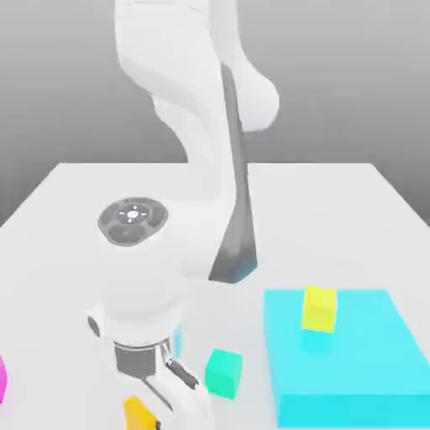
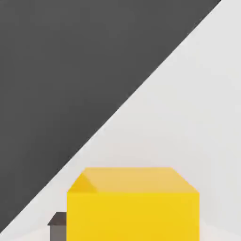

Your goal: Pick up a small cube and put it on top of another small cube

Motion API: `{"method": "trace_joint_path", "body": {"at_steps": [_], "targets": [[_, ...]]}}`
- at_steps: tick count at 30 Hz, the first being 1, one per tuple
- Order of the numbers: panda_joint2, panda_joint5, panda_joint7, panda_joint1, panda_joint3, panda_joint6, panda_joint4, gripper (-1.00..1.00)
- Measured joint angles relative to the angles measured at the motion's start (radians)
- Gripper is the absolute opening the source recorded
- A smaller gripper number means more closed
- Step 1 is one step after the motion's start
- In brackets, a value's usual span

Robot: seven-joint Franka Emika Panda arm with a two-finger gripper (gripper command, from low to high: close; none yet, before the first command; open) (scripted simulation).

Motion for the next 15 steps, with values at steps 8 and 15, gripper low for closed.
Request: {"method": "trace_joint_path", "body": {"at_steps": [8, 15], "targets": [[-0.277, 0.052, 0.178, 0.095, 0.066, -0.022, -0.254, -1.00], [-0.176, -0.001, 0.277, 0.138, 0.037, 0.138, -0.313, -1.00]]}}
